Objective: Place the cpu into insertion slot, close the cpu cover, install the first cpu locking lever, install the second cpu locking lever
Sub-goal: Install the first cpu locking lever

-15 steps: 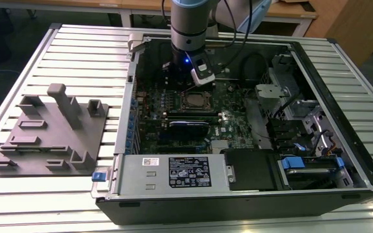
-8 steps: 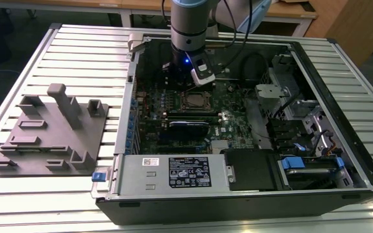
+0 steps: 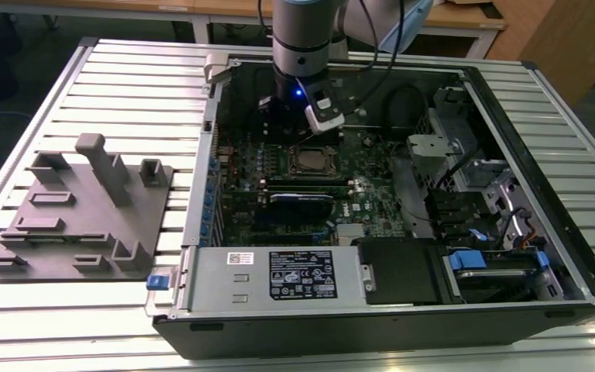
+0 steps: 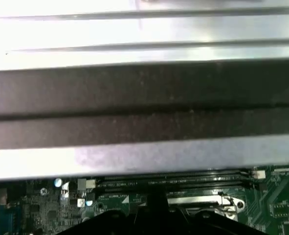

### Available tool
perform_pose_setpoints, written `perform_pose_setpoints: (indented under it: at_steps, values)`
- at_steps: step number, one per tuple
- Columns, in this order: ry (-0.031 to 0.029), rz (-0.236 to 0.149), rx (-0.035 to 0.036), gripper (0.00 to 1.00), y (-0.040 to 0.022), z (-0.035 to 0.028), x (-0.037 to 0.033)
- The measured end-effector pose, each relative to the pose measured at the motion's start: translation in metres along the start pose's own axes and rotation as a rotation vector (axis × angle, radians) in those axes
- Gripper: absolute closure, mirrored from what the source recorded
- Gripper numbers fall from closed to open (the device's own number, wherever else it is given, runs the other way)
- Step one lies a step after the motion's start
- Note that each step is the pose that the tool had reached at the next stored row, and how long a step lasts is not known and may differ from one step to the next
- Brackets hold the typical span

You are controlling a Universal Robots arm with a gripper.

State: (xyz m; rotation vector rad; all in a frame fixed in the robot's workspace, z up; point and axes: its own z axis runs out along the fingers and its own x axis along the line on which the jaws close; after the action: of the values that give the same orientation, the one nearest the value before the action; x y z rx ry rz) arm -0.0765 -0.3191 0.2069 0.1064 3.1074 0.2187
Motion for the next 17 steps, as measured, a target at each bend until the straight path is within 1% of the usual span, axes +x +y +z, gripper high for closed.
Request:
perform_pose_setpoints:
  at_steps: [2,13,17]
  values:
    - [-0.0001,0.0,-0.0001,0.89,0.0002,-0.0012,0.0]
    - [-0.0006,0.0,0.0009,0.89,0.0,-0.0016,0.0]
    - [-0.0005,0.0,-0.0012,0.89,0.0005,-0.0056,-0.0001]
